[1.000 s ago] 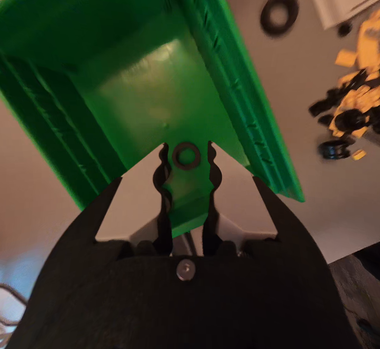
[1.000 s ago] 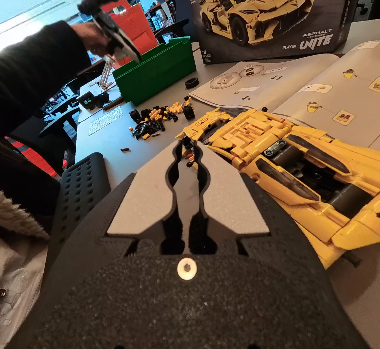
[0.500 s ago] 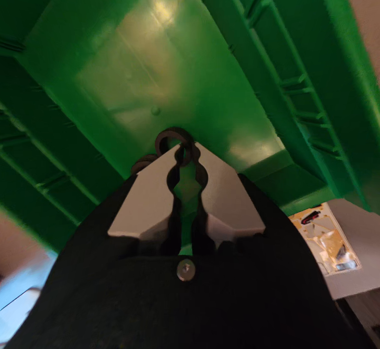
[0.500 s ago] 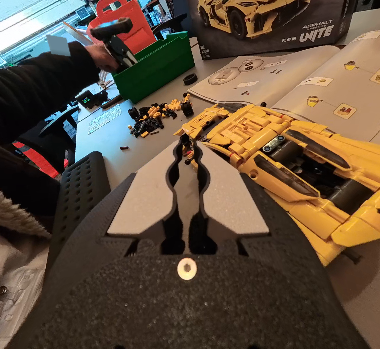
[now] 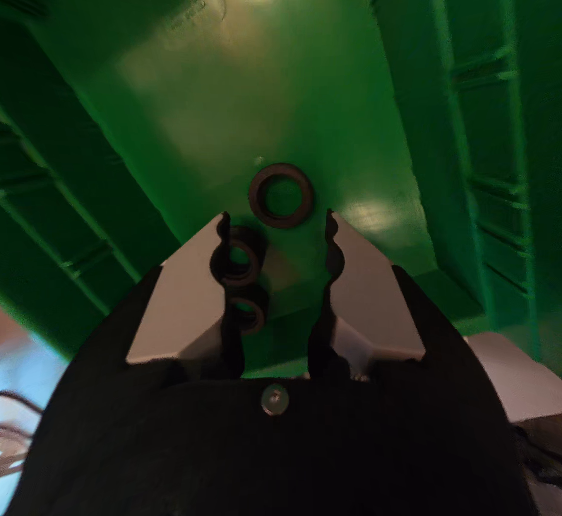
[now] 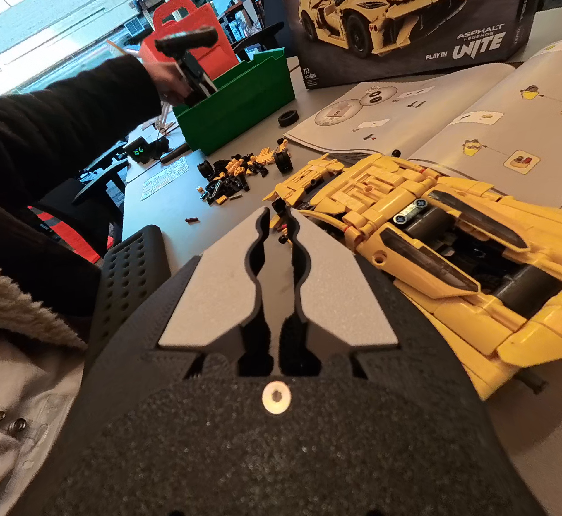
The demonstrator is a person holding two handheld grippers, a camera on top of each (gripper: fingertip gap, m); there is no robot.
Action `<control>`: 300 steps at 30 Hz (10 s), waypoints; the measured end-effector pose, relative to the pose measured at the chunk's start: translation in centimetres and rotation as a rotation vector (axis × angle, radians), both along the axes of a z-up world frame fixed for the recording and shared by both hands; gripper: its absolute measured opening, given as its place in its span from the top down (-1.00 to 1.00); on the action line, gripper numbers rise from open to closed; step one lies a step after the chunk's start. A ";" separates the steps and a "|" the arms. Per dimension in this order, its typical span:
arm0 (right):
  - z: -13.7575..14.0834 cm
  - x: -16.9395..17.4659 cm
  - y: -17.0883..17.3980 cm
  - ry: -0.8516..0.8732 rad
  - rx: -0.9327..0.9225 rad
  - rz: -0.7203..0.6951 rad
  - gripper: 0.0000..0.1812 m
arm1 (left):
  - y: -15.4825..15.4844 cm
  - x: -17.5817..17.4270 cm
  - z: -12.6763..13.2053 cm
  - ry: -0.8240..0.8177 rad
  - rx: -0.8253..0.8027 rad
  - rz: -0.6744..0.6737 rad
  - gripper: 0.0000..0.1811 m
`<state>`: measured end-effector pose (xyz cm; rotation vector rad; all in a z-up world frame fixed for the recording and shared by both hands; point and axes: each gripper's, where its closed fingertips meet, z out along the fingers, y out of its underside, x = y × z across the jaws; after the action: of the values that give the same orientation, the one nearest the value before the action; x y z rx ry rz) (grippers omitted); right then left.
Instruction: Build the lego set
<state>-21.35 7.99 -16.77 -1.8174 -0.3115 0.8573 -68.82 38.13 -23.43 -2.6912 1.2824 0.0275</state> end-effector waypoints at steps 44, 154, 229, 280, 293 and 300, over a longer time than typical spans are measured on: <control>-0.7 -0.3 0.0 -0.005 -0.038 0.022 0.90 | 4.2 -4.6 -0.5 0.167 0.061 0.216 0.84; -0.1 -0.7 -0.5 0.029 -0.026 0.051 0.90 | -1.7 15.4 -1.7 0.188 -0.003 -0.158 0.49; 8.5 4.5 5.6 -0.337 0.091 0.048 0.73 | -10.9 30.7 20.4 -0.802 0.823 -0.124 0.67; -3.0 15.5 4.4 -0.463 -0.397 0.011 0.27 | -12.3 36.0 5.4 -0.805 0.403 0.078 0.40; 1.2 18.6 10.0 -0.404 -0.049 -0.399 0.48 | -10.4 34.4 5.7 -0.794 0.499 0.187 0.43; 5.4 23.4 7.8 -0.479 0.023 -0.544 0.59 | -10.7 34.9 7.0 -0.957 0.419 0.225 0.44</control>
<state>2.04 15.84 -11.36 -1.9364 -0.1100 0.0373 -33.95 27.38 -16.38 -2.0056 0.5805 -0.7641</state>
